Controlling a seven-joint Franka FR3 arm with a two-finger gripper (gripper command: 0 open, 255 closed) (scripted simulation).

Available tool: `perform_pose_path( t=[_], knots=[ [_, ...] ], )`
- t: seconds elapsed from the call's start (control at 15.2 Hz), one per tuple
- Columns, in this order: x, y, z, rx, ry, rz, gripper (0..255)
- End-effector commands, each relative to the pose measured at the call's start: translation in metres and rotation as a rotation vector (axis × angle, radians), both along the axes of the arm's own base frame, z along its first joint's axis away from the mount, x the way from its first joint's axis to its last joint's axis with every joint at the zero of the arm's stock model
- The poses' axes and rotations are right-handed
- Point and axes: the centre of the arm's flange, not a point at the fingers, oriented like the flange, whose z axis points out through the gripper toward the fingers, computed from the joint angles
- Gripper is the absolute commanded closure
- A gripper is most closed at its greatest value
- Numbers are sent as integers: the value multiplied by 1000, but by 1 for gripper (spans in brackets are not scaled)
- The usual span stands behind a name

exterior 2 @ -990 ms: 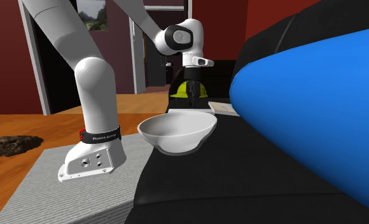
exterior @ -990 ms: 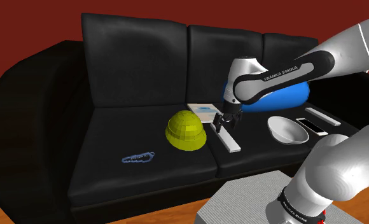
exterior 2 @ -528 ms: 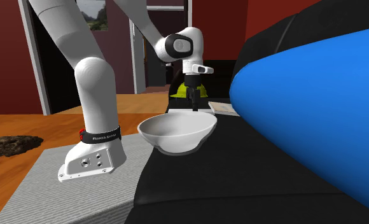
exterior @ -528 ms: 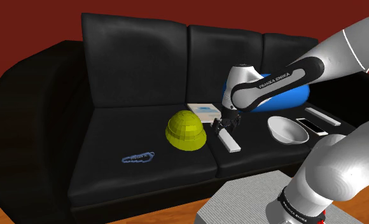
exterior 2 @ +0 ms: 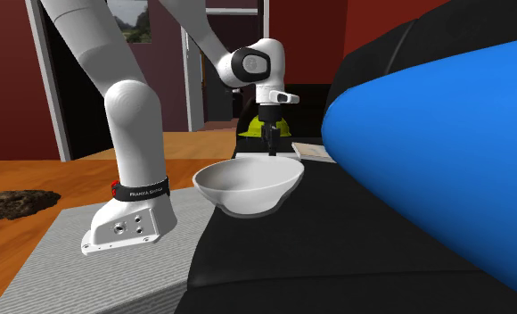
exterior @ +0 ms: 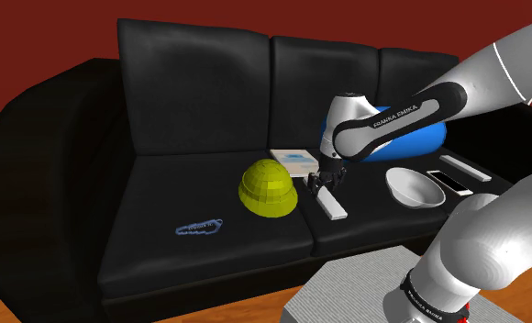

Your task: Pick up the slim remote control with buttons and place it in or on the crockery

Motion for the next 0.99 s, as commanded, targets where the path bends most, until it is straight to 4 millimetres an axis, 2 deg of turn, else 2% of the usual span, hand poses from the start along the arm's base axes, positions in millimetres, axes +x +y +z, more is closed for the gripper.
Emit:
perform_pose_path(
  t=[0.0,0.4,0.92],
  knots=[
    [0,0,0,0,0,1,255],
    [0,0,0,0,0,1,255],
    [0,0,42,0,0,1,255]
  ],
)
